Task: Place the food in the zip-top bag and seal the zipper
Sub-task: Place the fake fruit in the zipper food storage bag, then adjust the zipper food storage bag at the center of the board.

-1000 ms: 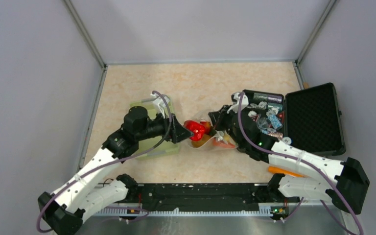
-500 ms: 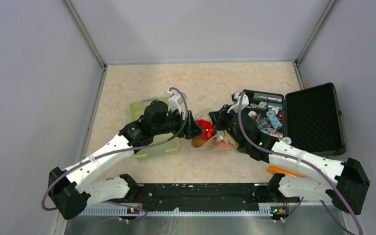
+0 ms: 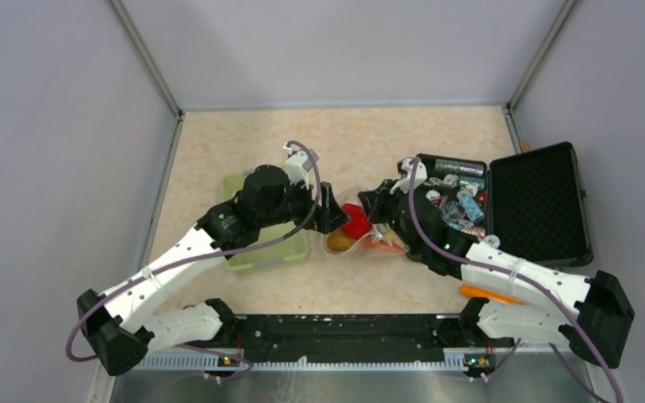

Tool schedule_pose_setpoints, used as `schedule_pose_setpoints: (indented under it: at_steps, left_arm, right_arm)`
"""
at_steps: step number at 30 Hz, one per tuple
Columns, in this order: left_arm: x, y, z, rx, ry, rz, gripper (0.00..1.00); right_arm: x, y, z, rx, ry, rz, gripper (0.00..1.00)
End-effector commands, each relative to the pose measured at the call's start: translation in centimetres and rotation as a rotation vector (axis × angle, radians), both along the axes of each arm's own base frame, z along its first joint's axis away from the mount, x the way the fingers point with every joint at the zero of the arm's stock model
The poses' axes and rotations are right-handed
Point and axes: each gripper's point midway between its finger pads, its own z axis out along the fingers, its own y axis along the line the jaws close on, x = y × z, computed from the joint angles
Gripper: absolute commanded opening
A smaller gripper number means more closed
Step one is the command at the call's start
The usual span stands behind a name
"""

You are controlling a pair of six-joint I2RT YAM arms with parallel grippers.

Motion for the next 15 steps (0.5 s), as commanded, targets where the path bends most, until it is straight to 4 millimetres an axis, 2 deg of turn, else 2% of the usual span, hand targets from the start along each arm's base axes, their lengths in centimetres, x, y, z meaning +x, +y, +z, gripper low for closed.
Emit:
schedule_pose_setpoints:
  at_steps: [1,5,9,12,15]
  left_arm:
    - [0.2,0.9,1.9,0.007,-0.067,0.031,0.95]
    - [1.0,3.3,2.4,0.056,-0.138,0.127,0.99]
    - [1.7,5.3,0.6,0.171,-0.133,0.203,0.99]
    - [1.7,5.1,-1.3,0.209,-0.106,0.188,0.99]
    - [2.1,4.4,-2.2,0.208,-0.110,0.169,0.96]
  right_arm:
    - [0.1,0.2,3.8,0.080,-0.065,0.006,0.00]
    - [0.1,0.0,3.8,0.069,-0.068,0.002,0.00]
    - [-0.4,0.5,4.9,0.069,-0.118,0.058,0.00]
    - [-0.8,1.0,5.5,0.072,-0.144,0.101,0.00]
    - [-1.4,1.7,5.8,0.073,-0.164,0.155,0.00]
